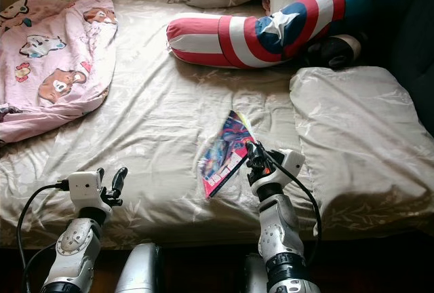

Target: Clean up the room

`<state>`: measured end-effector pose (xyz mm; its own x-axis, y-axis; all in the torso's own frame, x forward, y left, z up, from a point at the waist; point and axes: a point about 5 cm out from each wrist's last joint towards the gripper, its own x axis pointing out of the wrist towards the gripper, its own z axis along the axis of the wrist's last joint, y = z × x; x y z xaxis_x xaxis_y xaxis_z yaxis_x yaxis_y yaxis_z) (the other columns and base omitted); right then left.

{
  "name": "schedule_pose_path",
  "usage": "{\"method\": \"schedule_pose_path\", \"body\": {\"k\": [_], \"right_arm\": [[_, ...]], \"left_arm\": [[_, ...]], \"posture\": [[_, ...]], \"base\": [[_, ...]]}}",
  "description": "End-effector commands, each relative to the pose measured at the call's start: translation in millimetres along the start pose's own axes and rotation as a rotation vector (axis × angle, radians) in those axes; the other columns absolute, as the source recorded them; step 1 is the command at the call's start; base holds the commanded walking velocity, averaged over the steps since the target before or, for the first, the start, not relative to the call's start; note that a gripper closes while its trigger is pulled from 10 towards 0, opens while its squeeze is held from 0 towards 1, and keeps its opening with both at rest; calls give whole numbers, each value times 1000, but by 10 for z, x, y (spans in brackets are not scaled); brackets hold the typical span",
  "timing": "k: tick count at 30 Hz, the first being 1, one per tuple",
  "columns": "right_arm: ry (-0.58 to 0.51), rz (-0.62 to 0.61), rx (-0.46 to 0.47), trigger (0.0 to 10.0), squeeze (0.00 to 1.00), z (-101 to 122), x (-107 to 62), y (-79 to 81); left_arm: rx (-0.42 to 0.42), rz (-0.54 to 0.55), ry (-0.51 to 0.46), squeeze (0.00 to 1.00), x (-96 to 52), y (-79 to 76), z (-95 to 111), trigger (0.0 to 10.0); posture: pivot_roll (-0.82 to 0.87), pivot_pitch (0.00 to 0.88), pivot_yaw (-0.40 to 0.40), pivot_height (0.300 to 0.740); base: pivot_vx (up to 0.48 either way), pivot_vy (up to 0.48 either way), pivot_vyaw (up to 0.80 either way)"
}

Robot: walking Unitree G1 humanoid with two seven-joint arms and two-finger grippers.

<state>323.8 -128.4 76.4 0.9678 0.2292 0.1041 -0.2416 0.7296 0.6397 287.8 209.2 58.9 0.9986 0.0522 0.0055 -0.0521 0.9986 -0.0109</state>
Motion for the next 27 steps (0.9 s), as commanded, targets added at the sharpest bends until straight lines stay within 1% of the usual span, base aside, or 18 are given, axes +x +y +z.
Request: {"method": "schedule_pose_path", "body": {"k": [1, 8, 17, 23, 25, 27], "right_arm": [[-41, 49, -1, 10000, 0, 106, 65, 80], [-39, 56, 7, 10000, 0, 99, 68, 89], [-15, 81, 21, 10000, 0, 65, 69, 109], [-26, 102, 57, 10000, 0, 66, 77, 139], [-26, 97, 59, 10000, 0, 68, 78, 128], [-36, 74, 89, 10000, 0, 82, 78, 88]], "left_arm": [[1, -6, 11, 0, -16, 14, -7, 10000], [3, -11, 12, 0, -15, 8, -8, 10000], [4, -19, 12, 0, -8, 0, -6, 10000], [6, -23, 13, 0, -9, -5, -9, 10000], [12, -34, 18, 0, -4, -18, -13, 10000], [14, -39, 21, 0, -4, -23, -18, 10000]], "posture": [[73, 152, -27, 632], [72, 152, -27, 632], [74, 149, -25, 632], [74, 145, -22, 632], [80, 143, -21, 632], [79, 141, -19, 632]], "base": [[0, 0, 0], [217, 0, 0], [297, 0, 0], [312, 0, 0], [0, 0, 0], [0, 0, 0]]}}
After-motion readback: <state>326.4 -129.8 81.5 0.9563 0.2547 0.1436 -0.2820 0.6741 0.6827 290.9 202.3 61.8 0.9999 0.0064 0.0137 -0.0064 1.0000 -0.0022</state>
